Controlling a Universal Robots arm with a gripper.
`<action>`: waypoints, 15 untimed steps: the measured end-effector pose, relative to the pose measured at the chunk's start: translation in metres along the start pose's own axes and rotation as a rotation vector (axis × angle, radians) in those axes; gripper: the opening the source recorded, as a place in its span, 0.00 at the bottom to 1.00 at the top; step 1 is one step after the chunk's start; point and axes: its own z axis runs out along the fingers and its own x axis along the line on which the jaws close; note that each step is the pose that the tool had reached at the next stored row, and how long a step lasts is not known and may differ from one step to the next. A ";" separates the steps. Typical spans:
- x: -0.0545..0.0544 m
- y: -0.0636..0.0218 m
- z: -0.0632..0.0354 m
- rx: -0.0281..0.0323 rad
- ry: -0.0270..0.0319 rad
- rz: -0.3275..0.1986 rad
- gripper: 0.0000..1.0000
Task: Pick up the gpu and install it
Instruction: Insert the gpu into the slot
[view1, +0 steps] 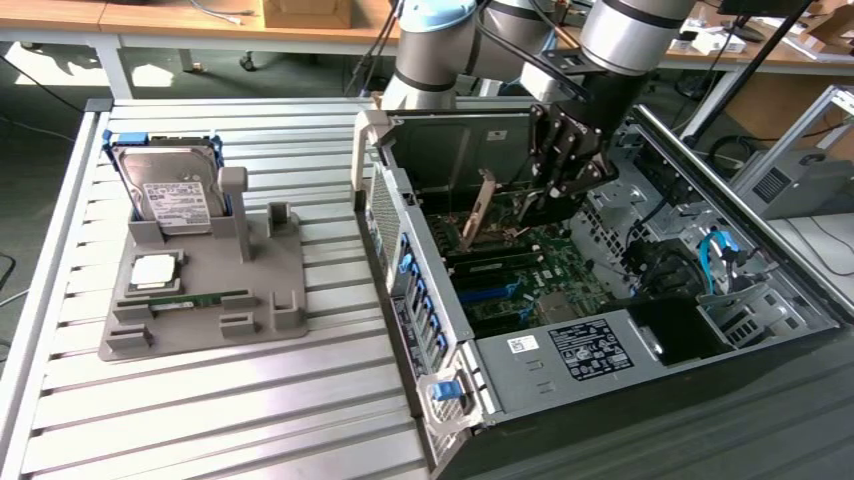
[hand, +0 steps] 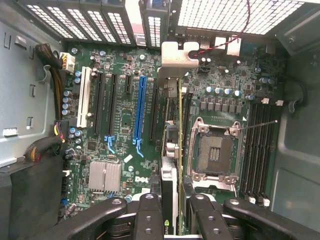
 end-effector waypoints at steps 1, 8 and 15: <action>0.000 0.0000 0.0002 0.0000 0.0000 0.000 0.27; 0.000 -0.0001 0.0017 0.0000 0.0000 0.000 0.27; 0.000 -0.0001 0.0031 0.0000 0.0000 0.000 0.27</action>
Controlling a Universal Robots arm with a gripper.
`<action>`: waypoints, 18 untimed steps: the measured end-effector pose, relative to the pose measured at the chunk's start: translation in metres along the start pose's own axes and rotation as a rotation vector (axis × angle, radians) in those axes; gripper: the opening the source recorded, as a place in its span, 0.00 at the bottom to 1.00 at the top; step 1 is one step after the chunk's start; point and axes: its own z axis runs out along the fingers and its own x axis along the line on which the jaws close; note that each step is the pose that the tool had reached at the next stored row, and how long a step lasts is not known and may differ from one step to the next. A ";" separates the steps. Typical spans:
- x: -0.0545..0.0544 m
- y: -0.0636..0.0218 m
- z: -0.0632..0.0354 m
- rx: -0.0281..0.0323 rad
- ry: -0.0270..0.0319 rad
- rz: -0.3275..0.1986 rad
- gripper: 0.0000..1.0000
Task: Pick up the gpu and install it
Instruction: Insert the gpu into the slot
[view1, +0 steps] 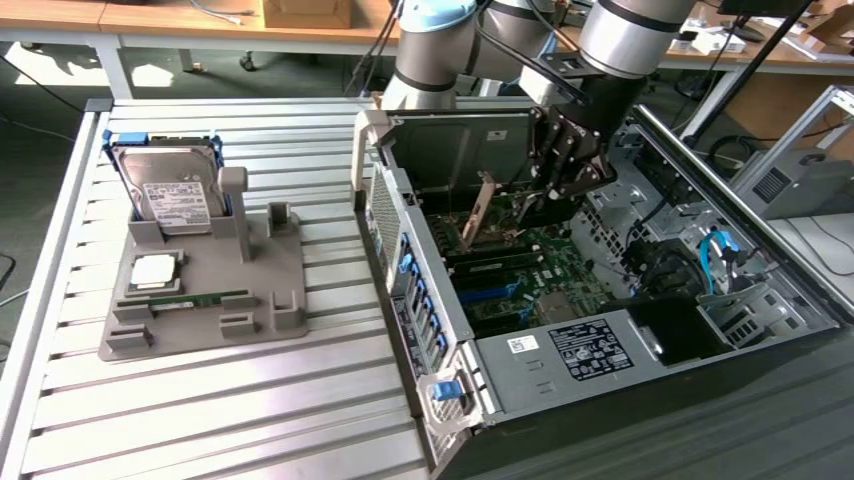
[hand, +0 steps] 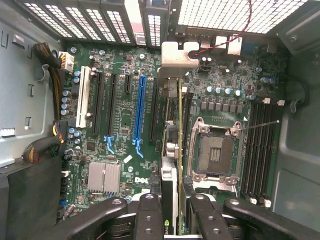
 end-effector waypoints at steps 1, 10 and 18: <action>0.000 0.0000 0.0009 0.0000 0.0000 0.000 0.27; 0.000 0.0000 0.0079 0.0000 0.0000 0.000 0.27; 0.000 0.0004 0.0108 0.0000 0.0000 0.000 0.27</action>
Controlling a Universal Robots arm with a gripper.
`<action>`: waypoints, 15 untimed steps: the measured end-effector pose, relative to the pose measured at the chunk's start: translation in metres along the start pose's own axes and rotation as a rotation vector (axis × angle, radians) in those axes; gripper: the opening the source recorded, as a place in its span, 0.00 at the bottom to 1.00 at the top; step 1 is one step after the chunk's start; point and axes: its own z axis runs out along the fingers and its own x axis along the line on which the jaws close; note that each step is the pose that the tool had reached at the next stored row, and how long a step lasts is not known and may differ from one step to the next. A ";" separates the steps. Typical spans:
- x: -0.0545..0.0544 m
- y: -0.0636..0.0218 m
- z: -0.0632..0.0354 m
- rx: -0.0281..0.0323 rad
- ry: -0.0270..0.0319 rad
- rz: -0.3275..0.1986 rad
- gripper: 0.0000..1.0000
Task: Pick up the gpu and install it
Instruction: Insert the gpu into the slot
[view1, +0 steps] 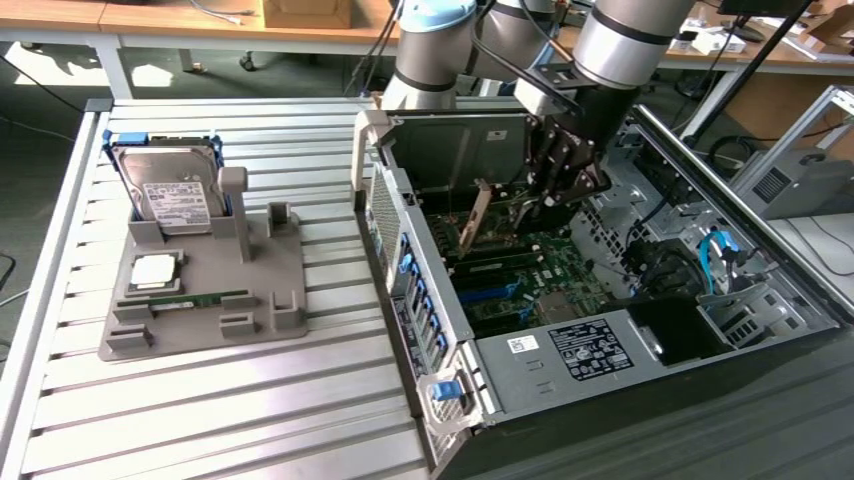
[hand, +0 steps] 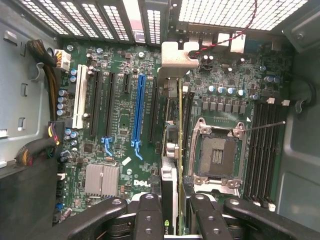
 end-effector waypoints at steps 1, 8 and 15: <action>0.000 0.0002 0.0001 0.0000 0.0000 0.000 0.27; 0.000 0.0012 0.0011 0.0000 0.0000 0.000 0.27; 0.000 0.0022 0.0035 0.0000 -0.0001 0.000 0.27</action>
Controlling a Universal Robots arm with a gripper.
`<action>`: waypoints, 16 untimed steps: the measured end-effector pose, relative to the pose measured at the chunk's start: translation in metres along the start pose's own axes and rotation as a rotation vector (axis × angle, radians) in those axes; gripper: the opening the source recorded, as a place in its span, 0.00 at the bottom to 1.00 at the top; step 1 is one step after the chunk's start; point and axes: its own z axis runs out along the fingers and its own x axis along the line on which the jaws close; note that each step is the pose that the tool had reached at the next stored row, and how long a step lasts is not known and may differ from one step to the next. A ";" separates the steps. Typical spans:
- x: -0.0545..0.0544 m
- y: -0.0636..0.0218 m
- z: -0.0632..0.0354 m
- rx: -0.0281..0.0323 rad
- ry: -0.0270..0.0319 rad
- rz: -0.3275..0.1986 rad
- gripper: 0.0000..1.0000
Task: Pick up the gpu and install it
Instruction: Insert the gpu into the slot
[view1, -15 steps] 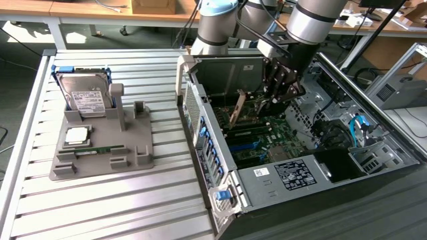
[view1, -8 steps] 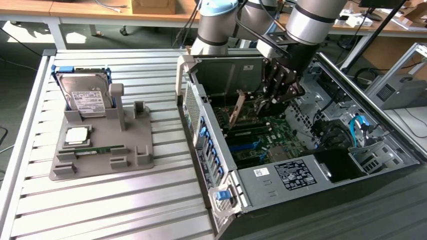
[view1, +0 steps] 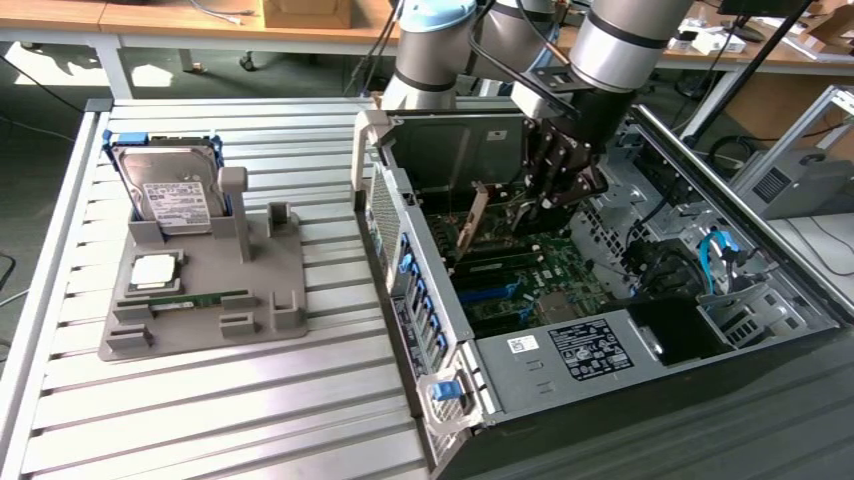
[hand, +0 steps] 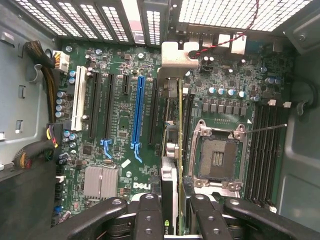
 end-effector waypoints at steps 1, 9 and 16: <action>0.000 0.0000 0.0001 0.0000 0.0000 0.000 0.27; 0.000 0.0022 0.0039 0.0000 0.0001 0.000 0.27; 0.000 0.0031 0.0055 -0.0001 0.0001 0.000 0.27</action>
